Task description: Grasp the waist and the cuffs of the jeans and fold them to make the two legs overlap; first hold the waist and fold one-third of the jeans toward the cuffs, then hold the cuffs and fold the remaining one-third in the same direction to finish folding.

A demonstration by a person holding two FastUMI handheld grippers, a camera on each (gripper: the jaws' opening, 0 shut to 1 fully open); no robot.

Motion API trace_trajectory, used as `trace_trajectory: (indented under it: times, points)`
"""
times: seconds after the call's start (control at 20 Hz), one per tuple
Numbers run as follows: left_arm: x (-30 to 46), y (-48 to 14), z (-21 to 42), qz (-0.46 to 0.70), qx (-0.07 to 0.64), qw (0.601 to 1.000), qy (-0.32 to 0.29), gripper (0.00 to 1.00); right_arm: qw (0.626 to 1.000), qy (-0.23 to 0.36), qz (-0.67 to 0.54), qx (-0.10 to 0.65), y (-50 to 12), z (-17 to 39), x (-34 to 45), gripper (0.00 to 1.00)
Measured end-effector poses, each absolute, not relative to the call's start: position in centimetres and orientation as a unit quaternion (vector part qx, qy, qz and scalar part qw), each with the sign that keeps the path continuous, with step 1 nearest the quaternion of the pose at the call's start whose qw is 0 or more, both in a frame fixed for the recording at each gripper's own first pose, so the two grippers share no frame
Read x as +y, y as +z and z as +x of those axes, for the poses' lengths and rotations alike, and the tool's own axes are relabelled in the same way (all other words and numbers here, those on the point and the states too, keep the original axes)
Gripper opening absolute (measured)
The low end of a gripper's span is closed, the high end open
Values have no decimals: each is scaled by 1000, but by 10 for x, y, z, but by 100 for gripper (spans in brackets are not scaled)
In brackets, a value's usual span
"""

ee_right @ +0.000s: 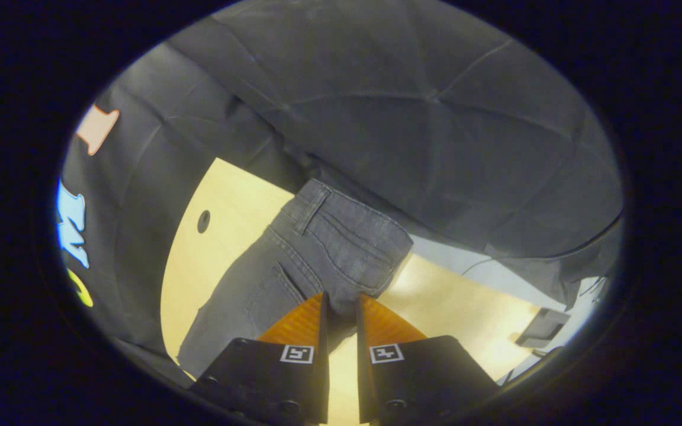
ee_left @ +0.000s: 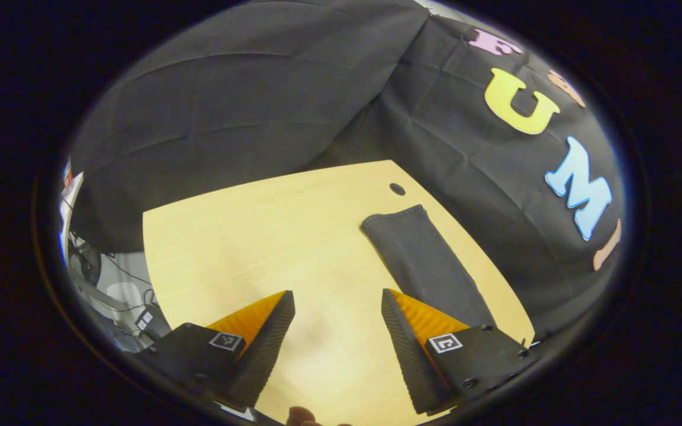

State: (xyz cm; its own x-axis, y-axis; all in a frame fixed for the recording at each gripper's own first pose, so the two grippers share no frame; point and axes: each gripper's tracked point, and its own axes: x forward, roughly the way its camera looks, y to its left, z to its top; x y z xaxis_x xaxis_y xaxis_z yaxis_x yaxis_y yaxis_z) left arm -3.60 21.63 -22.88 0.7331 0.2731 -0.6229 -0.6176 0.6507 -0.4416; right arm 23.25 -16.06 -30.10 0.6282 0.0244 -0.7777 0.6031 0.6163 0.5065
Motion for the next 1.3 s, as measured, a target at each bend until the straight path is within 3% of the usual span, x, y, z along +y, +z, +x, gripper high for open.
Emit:
trace_trajectory:
  times: [0.3,0.5,0.65,0.95,1.15,1.3]
  points:
    - [189,-229,-2,-327,278,874,228,98,901,-166,250,313,-239,252,-164,19]
    - [182,-231,7,-322,282,878,213,98,960,-86,99,246,-163,277,-94,19]
    - [188,-231,0,-328,281,876,214,98,981,8,65,183,-118,283,-3,19]
    - [240,-232,-53,-338,273,863,257,98,961,148,49,230,-159,277,152,16]
    - [281,-233,-103,-343,268,849,300,98,937,173,8,305,-251,279,191,16]
    - [304,-232,-129,-345,263,841,323,98,924,174,-14,341,-278,282,198,19]
